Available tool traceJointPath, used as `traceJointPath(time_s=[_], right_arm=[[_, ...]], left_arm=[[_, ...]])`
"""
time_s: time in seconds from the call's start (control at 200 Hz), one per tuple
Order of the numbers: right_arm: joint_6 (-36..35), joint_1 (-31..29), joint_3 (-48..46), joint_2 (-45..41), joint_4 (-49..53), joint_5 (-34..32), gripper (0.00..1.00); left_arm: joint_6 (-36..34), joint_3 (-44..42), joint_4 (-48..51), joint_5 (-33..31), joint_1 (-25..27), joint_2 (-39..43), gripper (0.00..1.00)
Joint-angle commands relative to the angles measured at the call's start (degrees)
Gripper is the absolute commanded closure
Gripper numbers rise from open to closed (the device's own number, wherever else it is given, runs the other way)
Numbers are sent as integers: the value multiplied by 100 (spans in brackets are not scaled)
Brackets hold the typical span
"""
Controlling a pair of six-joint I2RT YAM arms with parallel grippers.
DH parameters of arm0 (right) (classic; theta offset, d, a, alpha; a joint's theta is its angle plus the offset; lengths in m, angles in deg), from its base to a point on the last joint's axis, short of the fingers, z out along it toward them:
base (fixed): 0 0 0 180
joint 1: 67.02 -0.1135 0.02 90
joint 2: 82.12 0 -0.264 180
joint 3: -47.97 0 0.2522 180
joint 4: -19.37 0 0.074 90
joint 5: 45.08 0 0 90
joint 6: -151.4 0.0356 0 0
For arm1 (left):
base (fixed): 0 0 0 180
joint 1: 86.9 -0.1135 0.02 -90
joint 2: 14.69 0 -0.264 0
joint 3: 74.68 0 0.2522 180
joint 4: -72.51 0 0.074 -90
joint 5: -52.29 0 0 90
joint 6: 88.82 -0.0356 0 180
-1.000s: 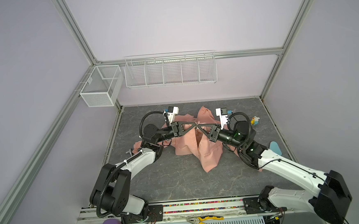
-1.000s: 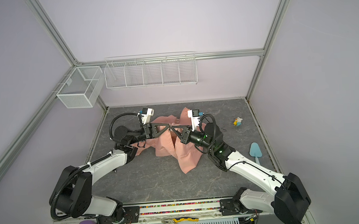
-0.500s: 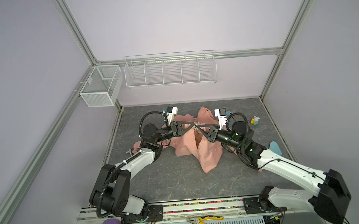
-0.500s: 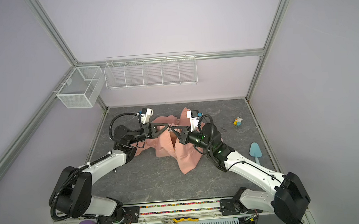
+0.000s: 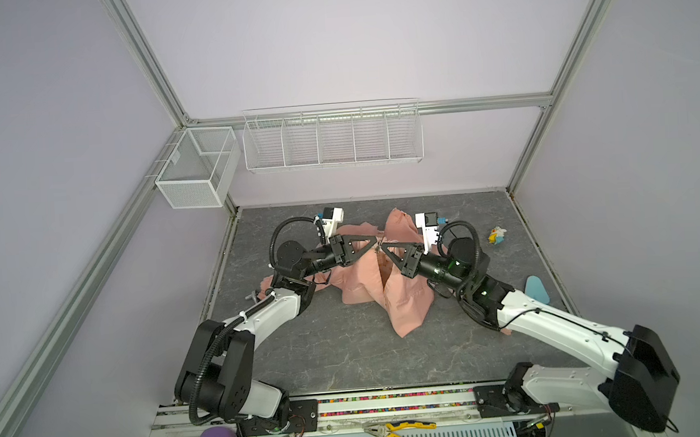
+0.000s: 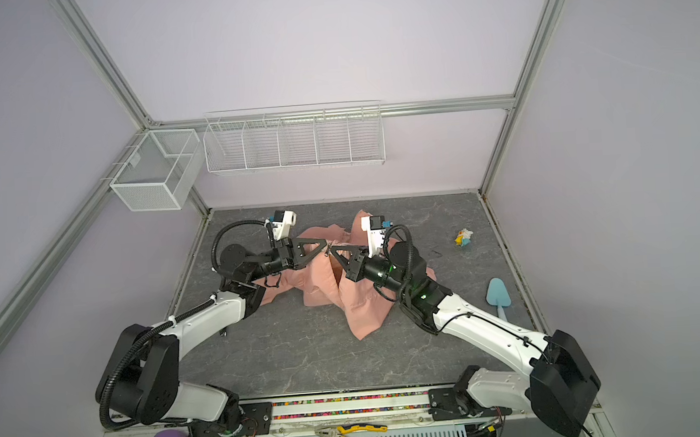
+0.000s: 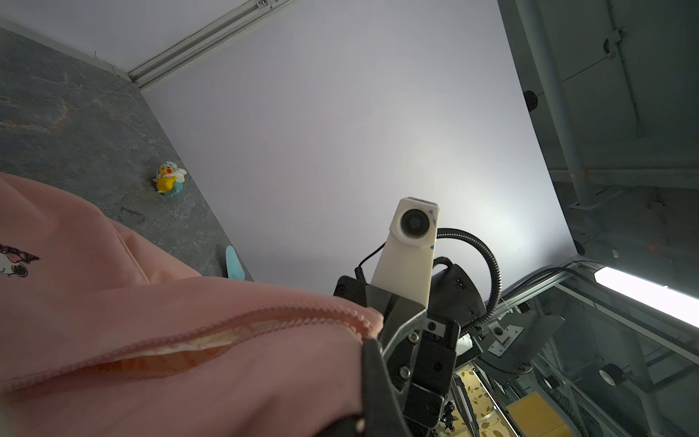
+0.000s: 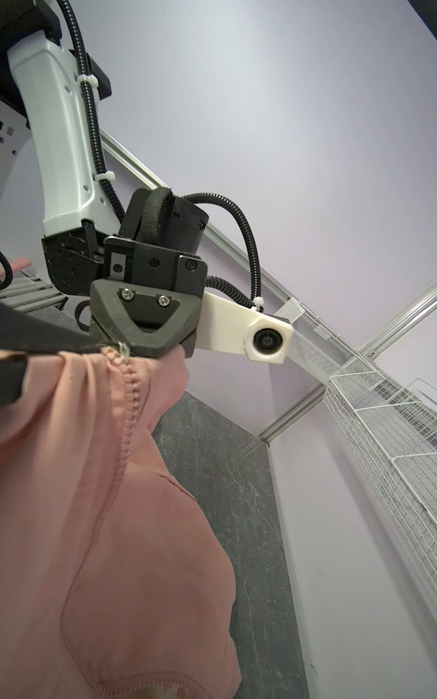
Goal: Zip up the jacket
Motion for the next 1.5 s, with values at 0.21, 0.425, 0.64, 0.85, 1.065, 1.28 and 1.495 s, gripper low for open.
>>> traceJointPath(time_s=[0.21,0.425,0.64,0.85,1.065,1.28,1.495], right_arm=[[-24,-340,-284,294,599,490,94],[11,-343,-366,170,574,385,94],[327,-343,-125,210,835,420,94],[858,-343,-64,356,719,489,94],[803,-352,-191,438,794,383,94],[863,-404,-317,598,568,455,94],[821,-457,-324,655,579,407,94]], left_arm=[[148,164,-645,-603,-107,89,100],[126,231,-549,-619,-118,19,100],[60,103,-635,-677,-117,37,100],[99,148,-696,-622,-126,14,100],[313,204,-960,-637,-134,-12,100],[337,257,-919,-675,-133,45,100],[350,253,-877,-694,-133,83,100]])
